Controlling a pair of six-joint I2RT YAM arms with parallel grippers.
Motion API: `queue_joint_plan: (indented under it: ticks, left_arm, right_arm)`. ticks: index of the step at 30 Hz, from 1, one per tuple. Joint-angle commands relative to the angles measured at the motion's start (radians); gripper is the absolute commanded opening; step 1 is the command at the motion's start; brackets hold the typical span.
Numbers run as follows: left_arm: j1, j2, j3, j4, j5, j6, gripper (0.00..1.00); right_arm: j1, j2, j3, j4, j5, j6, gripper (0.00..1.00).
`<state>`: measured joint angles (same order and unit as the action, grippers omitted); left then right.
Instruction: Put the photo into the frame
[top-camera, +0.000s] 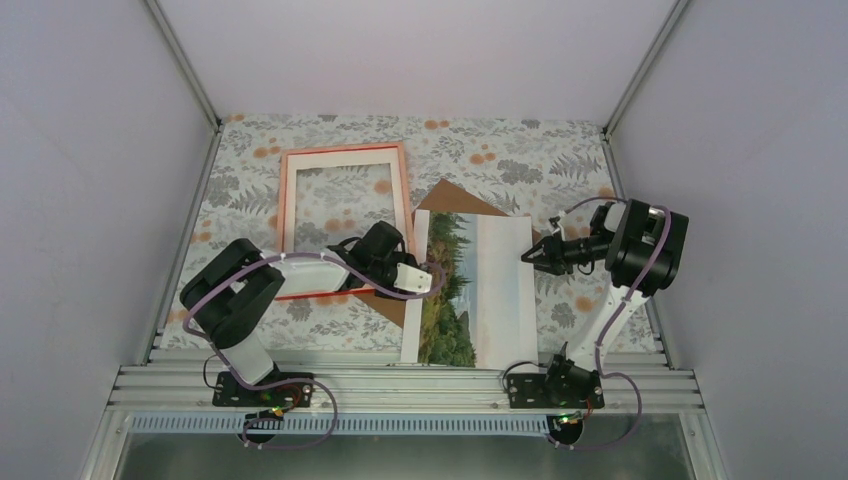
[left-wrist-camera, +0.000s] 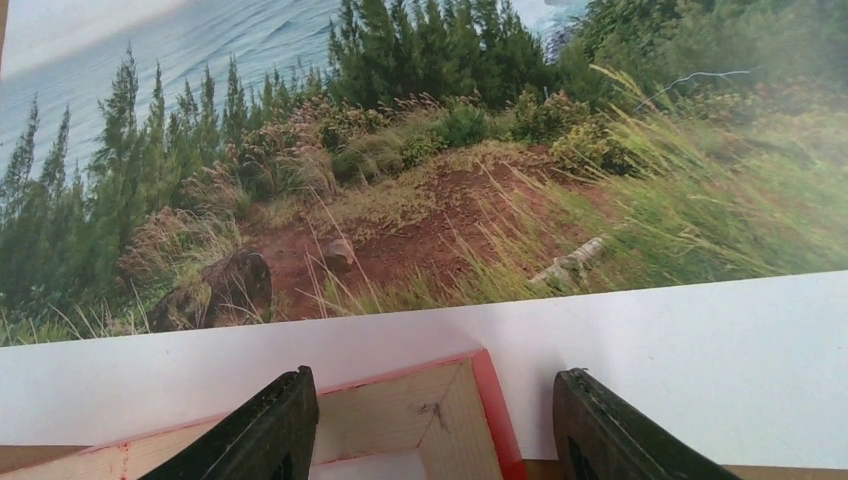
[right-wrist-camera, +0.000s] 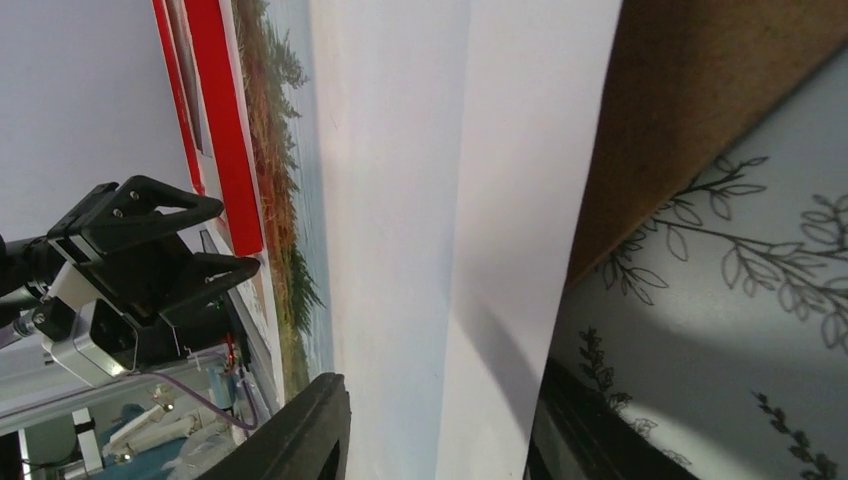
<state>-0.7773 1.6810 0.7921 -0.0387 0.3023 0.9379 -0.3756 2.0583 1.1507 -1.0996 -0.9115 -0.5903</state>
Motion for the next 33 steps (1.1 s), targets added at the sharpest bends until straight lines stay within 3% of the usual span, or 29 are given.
queue_joint_plan:
  ticks: [1, 10, 15, 27, 33]
  left_arm:
    - [-0.011, 0.033, 0.005, -0.015, -0.031, 0.007, 0.59]
    - [-0.013, 0.073, 0.017, -0.003, -0.065, 0.010, 0.58]
    - [-0.013, 0.087, 0.022, 0.010, -0.079, 0.011, 0.57]
    - [-0.013, 0.097, 0.035, 0.018, -0.089, 0.015, 0.57]
    - [-0.014, 0.107, 0.036, 0.025, -0.088, 0.022, 0.57]
  right_arm:
    - [-0.004, 0.031, -0.023, 0.014, 0.093, -0.059, 0.40]
    - [-0.002, 0.108, 0.002, -0.042, -0.012, -0.126, 0.33]
    - [-0.001, 0.114, 0.049, -0.124, -0.069, -0.189, 0.14]
    - [0.015, -0.047, 0.042, -0.160, 0.045, -0.211, 0.11]
    - [0.081, -0.058, 0.023, -0.140, 0.042, -0.219, 0.17]
